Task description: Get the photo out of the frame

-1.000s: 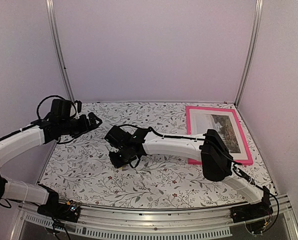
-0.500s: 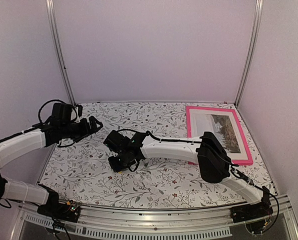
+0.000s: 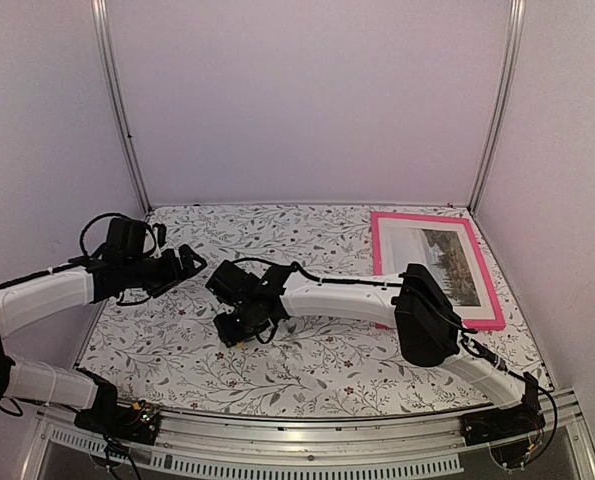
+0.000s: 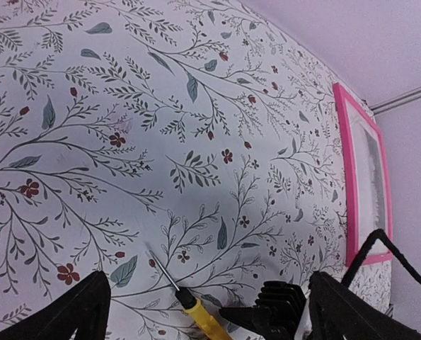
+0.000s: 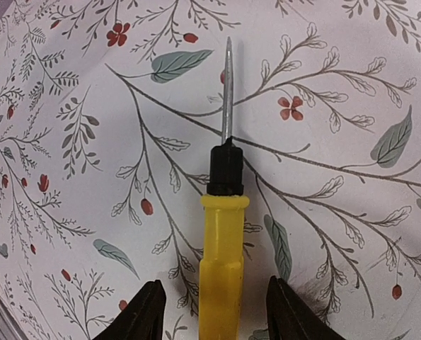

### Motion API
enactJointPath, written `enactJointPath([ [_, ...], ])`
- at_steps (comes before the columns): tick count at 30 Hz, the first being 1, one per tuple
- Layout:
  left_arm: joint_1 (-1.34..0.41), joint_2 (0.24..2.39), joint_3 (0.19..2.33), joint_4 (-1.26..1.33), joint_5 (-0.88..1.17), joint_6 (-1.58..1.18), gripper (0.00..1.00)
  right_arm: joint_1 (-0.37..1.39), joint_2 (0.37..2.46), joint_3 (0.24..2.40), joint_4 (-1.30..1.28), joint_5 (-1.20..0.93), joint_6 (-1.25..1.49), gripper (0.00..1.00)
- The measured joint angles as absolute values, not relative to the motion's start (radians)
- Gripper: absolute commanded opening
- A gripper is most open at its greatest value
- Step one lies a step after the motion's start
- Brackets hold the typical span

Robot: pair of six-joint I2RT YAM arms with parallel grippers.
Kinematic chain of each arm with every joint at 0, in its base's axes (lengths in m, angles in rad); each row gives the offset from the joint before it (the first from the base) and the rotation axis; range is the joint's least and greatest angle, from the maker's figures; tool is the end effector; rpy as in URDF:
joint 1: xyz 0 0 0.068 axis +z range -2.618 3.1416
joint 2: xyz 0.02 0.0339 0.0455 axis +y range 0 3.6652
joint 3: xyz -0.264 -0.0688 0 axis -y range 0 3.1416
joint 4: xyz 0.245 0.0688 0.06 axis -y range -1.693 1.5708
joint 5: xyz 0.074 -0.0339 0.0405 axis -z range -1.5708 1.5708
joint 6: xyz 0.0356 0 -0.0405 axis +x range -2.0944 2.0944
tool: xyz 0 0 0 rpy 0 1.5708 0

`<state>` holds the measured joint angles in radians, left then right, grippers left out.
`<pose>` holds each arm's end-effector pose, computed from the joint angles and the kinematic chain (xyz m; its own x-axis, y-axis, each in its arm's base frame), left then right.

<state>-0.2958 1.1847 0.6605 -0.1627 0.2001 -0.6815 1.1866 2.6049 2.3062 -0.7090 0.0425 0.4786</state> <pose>0.2341 -0.0787 0.2183 -0.7437 -0.4188 -0.5211 -0.0461 0.8097 -0.5850 0.2102 0.5160 0.1411 -0.7040 -0.5137 -0.4904 -0.6687 0.7121 0.2139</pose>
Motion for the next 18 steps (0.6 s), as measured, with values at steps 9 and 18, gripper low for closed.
enactJointPath([
  [9, -0.296, 1.221, 0.685, -0.159, 0.220, -0.667, 0.99, 1.175, 2.543, 2.226, -0.702, 0.069, 0.449, 0.72],
  [18, -0.346, 1.287, 0.787, -0.159, 0.201, -0.640, 0.99, 1.084, 2.240, 1.890, -0.614, 0.130, 0.417, 0.86],
])
